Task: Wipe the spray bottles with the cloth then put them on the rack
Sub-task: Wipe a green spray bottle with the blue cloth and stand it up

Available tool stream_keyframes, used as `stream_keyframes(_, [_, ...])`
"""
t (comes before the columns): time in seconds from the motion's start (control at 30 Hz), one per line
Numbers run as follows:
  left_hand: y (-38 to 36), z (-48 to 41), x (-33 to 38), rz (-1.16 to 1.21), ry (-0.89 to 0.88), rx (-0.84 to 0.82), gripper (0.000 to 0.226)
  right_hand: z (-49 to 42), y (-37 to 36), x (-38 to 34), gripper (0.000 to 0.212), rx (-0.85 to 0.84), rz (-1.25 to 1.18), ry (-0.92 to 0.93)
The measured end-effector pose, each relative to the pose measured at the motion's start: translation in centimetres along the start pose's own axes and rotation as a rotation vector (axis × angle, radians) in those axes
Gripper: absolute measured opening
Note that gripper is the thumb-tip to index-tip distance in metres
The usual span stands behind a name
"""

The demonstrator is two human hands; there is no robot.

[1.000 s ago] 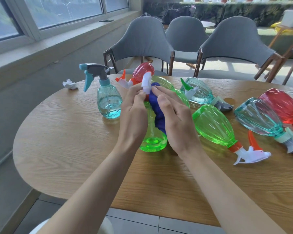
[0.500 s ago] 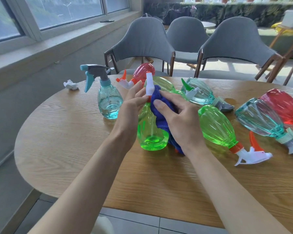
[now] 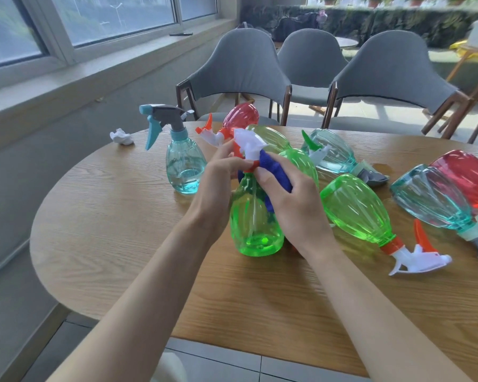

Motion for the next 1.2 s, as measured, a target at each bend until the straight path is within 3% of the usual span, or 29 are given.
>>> stream_keyframes(0.07, [-0.1, 0.2, -0.4, -0.001, -0.006, 0.040, 0.052, -0.2, 0.1, 0.3, 0.028, 0.032, -0.009, -0.025])
stream_keyframes(0.17, [-0.3, 0.1, -0.8, -0.001, -0.026, 0.164, 0.069, -0.3, 0.3, 0.3, 0.026, 0.096, 0.002, -0.009])
stream_keyframes(0.27, [-0.7, 0.4, -0.8, 0.006, -0.100, 0.239, 0.069, -0.2, 0.4, 0.1, 0.027, 0.111, 0.051, 0.044])
stream_keyframes(0.53, [-0.6, 0.5, -0.3, 0.066, -0.267, 0.383, 0.043, 1.5, -0.5, -0.3, 0.042, 0.138, 0.281, 0.401])
stream_keyframes(0.63, [-0.5, 0.8, -0.3, 0.084, -0.305, 0.377, 0.037, 1.4, -0.6, -0.1, 0.041, 0.151, 0.309, 0.459])
stream_keyframes(0.8, [-1.4, 2.3, -0.4, 0.003, -0.374, 0.245, 0.020, 0.4, -0.3, 0.0, 0.035, 0.170, 0.155, 0.266])
stream_keyframes(0.93, [-1.8, 2.4, -0.3, -0.066, -0.384, 0.214, 0.011, 1.0, -0.7, -0.1, 0.040, 0.166, 0.200, 0.322])
stream_keyframes(1.1, [-1.4, 2.2, 0.2, -0.038, -0.324, 0.262, 0.020, 1.5, -0.9, -0.2, 0.040, 0.134, 0.294, 0.533])
stream_keyframes(1.2, [-1.6, 2.3, 0.2, -0.046, -0.336, 0.213, 0.021, 0.7, -0.8, -0.3, 0.042, 0.140, 0.253, 0.442])
Point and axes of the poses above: each hand's wrist, its own z-axis away from the middle knuckle, its own y-axis out of the back of the hand, x = y × z, the point moved 1 cm from there along -z, towards the middle knuckle, and after that the axes turned 13 degrees about x, right-handed, at the moved point
